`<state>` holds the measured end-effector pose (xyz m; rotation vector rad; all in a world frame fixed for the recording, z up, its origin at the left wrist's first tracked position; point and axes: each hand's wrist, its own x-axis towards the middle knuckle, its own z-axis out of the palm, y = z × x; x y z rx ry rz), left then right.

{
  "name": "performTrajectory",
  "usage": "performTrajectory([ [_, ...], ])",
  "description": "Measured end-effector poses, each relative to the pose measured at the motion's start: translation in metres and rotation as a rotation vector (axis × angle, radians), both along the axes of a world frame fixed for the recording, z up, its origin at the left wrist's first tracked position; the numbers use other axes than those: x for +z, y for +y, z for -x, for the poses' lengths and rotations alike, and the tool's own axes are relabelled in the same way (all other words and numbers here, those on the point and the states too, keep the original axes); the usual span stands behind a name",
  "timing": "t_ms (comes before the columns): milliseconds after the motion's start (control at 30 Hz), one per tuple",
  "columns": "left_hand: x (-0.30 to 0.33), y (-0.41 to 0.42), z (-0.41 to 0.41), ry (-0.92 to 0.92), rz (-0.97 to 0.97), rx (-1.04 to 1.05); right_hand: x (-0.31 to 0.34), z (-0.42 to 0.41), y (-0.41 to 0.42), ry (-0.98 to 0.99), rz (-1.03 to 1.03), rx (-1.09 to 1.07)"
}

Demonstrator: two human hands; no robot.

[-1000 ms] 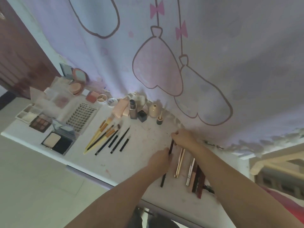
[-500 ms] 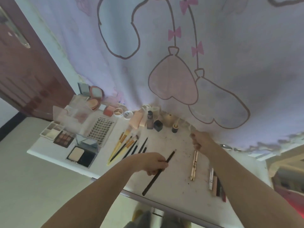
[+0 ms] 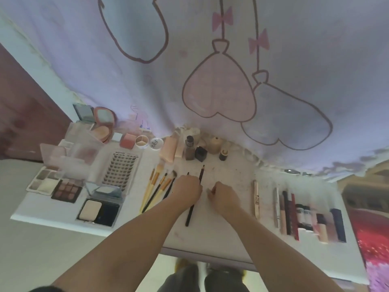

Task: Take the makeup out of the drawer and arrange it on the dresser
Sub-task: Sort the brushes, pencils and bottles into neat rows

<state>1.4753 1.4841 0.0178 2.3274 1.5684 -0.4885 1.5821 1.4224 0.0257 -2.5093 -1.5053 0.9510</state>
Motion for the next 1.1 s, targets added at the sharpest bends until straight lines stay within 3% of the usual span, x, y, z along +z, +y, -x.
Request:
performTrajectory([
  [133,-0.006,0.009,0.007,0.05,-0.014,-0.063,-0.007,0.017,0.007,-0.145,0.095,0.146],
  [367,-0.002,0.019,0.02,0.017,-0.045,-0.052,-0.01,0.034,0.019,-0.166,0.143,0.264],
  [600,0.002,-0.005,-0.025,-0.173,-0.062,-0.144,0.013,-0.071,0.009,-0.174,-0.122,0.028],
  [733,-0.004,-0.05,-0.087,-0.309,0.105,-0.147,0.015,-0.132,0.001,-0.188,-0.061,-0.065],
  [967,-0.018,-0.085,-0.139,-0.253,0.15,0.036,-0.008,-0.132,-0.01,0.005,0.103,-0.074],
  [1100,-0.013,-0.091,-0.131,-0.328,0.239,0.194,-0.008,-0.128,-0.008,0.149,0.143,-0.05],
])
